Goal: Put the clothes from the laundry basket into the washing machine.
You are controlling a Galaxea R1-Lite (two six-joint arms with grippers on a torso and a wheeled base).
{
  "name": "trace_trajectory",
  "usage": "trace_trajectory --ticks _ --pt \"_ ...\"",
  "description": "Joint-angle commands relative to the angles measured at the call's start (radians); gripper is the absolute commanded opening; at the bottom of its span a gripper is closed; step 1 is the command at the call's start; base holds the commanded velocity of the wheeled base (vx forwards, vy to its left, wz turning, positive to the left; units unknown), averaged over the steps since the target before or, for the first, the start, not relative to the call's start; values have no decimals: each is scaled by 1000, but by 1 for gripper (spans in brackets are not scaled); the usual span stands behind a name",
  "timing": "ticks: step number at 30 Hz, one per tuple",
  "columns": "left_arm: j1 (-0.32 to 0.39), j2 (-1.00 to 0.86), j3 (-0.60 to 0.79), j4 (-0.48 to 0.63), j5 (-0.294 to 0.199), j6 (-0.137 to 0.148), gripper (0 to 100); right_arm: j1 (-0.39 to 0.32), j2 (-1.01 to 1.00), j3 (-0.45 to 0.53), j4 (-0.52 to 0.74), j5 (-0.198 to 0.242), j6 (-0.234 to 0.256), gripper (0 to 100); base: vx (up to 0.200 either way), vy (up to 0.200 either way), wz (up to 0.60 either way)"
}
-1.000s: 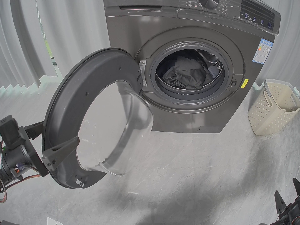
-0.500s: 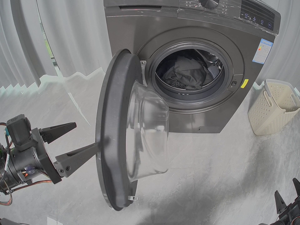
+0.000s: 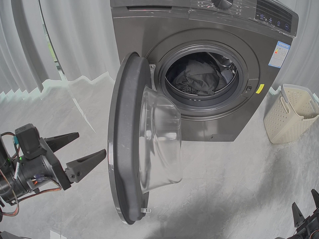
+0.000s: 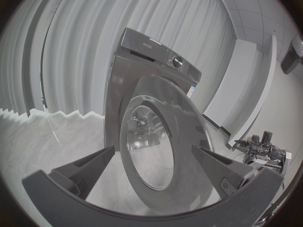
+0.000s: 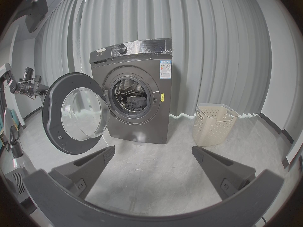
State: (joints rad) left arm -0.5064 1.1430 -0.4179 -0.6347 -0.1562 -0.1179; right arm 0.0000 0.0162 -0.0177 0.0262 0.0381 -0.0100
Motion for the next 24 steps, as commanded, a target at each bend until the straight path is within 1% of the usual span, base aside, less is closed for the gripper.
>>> trace_trajectory --ticks 1,2,3,6,8,10,12,19,21,22,24 --pt "-14 133 -21 -71 0 -2 100 0 -13 8 0 0 -1 100 0 0 0" --pt "-15 141 -22 -85 0 -5 100 0 -13 8 0 0 -1 100 0 0 0" --pt "-29 172 -33 -125 0 -6 100 0 -13 8 0 0 -1 100 0 0 0" --pt "-67 239 -62 -172 9 -8 100 0 -13 8 0 -1 1 100 0 0 0" --pt "-92 293 -93 -194 40 -6 100 0 -13 7 0 0 -1 100 0 0 0" --pt "-115 337 -124 -215 55 -8 100 0 -13 8 0 0 -1 100 0 0 0" --pt "-127 380 -156 -244 60 -9 100 2 -13 8 0 0 -1 100 0 0 0" --pt "-142 551 -323 -329 69 -23 100 0 -13 8 0 0 -1 100 0 0 0" --pt "-142 569 -341 -335 75 -23 100 0 -13 8 0 0 -1 100 0 0 0" --pt "-141 629 -407 -361 104 -26 100 0 -13 8 0 0 -1 100 0 0 0" --pt "-136 679 -464 -388 125 -28 100 0 -13 7 0 0 -1 100 0 0 0"
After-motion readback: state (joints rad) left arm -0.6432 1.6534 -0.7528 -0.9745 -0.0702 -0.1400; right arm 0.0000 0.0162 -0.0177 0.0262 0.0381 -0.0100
